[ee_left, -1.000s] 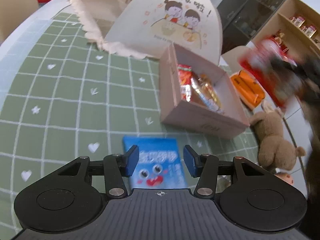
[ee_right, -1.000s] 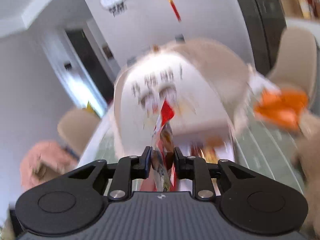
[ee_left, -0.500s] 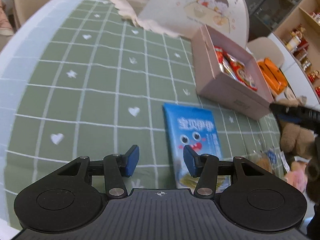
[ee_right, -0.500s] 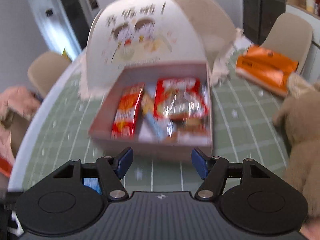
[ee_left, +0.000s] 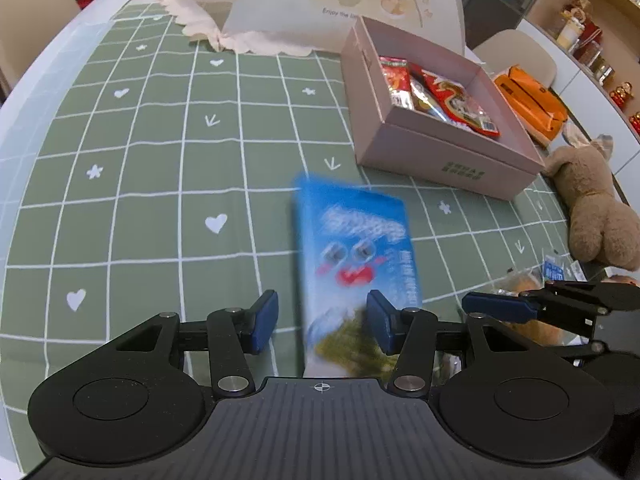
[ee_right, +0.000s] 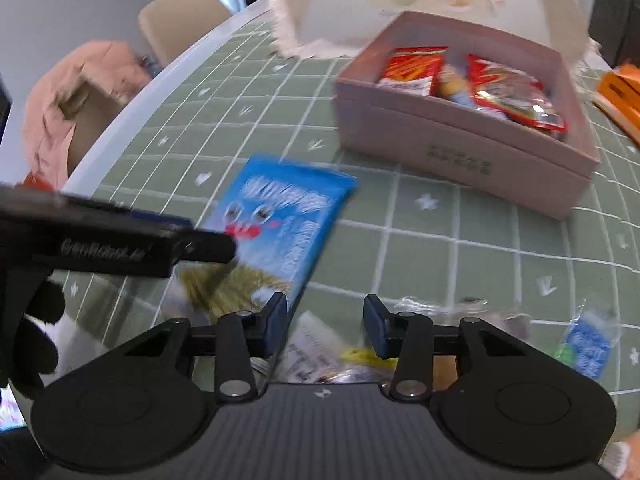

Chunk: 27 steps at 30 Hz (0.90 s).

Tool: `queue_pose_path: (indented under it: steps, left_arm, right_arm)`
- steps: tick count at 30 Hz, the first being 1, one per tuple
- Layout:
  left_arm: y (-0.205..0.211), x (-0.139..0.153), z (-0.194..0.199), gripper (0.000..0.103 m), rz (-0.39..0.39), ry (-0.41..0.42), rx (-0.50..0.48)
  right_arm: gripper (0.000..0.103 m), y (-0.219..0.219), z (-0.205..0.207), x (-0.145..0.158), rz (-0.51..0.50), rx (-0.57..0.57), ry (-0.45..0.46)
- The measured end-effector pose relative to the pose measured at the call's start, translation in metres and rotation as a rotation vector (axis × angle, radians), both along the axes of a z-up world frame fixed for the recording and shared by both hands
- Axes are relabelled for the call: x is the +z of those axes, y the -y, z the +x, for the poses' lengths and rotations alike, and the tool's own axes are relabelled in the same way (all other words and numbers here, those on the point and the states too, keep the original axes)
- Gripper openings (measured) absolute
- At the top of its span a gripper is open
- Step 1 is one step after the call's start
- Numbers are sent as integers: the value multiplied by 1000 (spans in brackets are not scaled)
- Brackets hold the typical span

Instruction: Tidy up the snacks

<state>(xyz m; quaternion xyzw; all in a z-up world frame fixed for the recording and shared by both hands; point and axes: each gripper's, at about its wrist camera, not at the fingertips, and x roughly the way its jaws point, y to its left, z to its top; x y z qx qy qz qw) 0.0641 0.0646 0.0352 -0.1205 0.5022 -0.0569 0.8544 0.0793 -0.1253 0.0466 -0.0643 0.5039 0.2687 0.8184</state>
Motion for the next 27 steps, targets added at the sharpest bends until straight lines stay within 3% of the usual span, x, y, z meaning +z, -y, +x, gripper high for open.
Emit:
queue_pose_path:
  steps: [4,8,11,15,19,23,27]
  left_arm:
    - [-1,1,-3,54,10,1,2]
    - [2,13,-8,54,9,37,-11]
    - [15,23,-12,54,-24,53,-84]
    - [53,25,-21,54,-41,38,-268]
    - [93,16,-28,54,4,-10,-371]
    - [124,2,-28,55,142,-32,-422]
    - [132,-3,-25,58,158,-38,-412]
  right_arm:
    - [44,8,-8,10,-20,2,47]
    - [55,29,-21,23,-86,7,101]
    - [58,51,-25,26,-128,-74,144]
    - [60,80,-25,25,-135,-206,168]
    - [64,99,-31,34,-105,-266,209]
    - [66,106,-40,45,-73,-260,242]
    - [71,119,-38,41,-110,-323,238]
